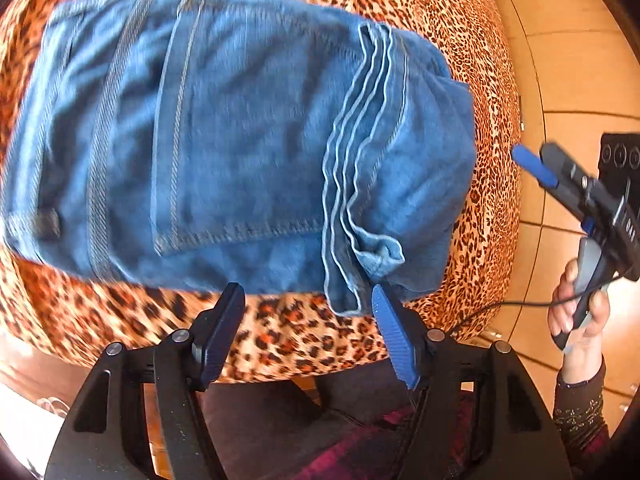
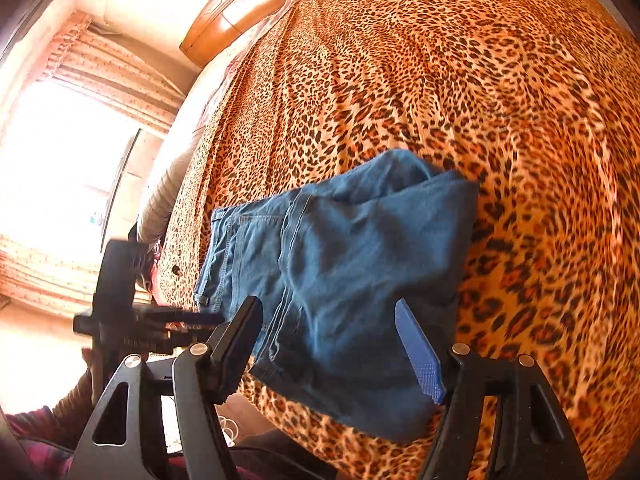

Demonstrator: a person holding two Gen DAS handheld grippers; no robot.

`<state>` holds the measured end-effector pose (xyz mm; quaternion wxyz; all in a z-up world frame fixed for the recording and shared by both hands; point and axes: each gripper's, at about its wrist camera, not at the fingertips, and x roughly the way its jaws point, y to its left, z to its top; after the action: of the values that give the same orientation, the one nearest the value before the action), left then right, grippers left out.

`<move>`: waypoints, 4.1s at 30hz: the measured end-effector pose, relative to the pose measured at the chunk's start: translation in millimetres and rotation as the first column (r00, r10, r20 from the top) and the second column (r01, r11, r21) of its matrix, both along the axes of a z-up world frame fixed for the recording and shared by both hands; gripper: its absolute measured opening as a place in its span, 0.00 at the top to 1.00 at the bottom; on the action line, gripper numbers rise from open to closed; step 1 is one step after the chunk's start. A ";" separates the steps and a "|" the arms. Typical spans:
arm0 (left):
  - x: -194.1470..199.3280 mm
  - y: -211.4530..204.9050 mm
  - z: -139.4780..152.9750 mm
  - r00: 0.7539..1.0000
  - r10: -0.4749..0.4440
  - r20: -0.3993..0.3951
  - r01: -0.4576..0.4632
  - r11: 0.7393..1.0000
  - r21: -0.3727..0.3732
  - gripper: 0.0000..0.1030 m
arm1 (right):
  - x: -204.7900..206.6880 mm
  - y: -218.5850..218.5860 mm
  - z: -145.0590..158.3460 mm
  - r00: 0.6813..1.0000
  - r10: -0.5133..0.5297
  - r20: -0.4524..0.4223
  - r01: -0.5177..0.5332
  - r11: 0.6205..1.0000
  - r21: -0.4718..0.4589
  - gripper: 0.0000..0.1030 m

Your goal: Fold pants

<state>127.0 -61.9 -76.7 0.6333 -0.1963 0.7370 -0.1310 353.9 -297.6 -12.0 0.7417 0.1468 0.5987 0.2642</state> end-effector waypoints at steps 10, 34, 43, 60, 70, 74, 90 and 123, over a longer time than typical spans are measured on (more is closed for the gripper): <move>-34.5 -37.7 -21.0 0.933 0.358 -0.034 -0.353 0.929 0.112 0.36 | 67.4 73.2 -38.9 0.928 0.371 0.023 -0.362 0.917 -0.165 0.31; -78.2 -35.4 -1.4 0.799 0.597 -0.065 -0.594 0.802 0.063 0.74 | 94.8 72.8 -12.4 0.856 0.515 0.047 -0.488 0.834 -0.256 0.36; -57.1 -113.1 -34.2 0.893 0.418 -0.166 -0.412 0.908 0.071 0.60 | 95.3 3.7 -66.0 0.947 0.315 -0.066 -0.321 0.923 -0.211 0.36; -49.0 -64.0 -10.2 0.799 0.592 -0.102 -0.592 0.805 0.036 0.56 | 116.1 39.0 -33.7 0.913 0.407 0.040 -0.396 0.904 -0.163 0.60; -48.3 -33.0 -35.7 0.746 0.642 -0.179 -0.642 0.764 0.065 0.56 | 81.2 85.4 -87.9 0.863 0.506 -0.002 -0.485 0.827 -0.286 0.76; -70.1 -4.4 -5.1 0.772 0.626 -0.112 -0.628 0.778 0.023 0.56 | 85.0 85.4 -64.2 0.882 0.472 0.003 -0.462 0.863 -0.203 0.68; -105.7 210.7 -28.8 0.392 0.906 -0.160 -0.912 0.359 -0.199 0.27 | 92.9 216.8 -38.6 0.854 0.517 -0.062 -0.519 0.835 -0.182 0.38; -21.4 212.2 -45.4 0.459 0.887 -0.058 -0.873 0.438 -0.215 0.83 | 69.5 408.3 -95.4 0.529 0.844 -0.090 -0.802 0.462 -0.379 0.79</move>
<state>105.6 150.3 -122.2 0.6067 -0.6131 0.4884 0.1324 423.3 110.7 -107.4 0.5666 -0.3195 0.5911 0.4770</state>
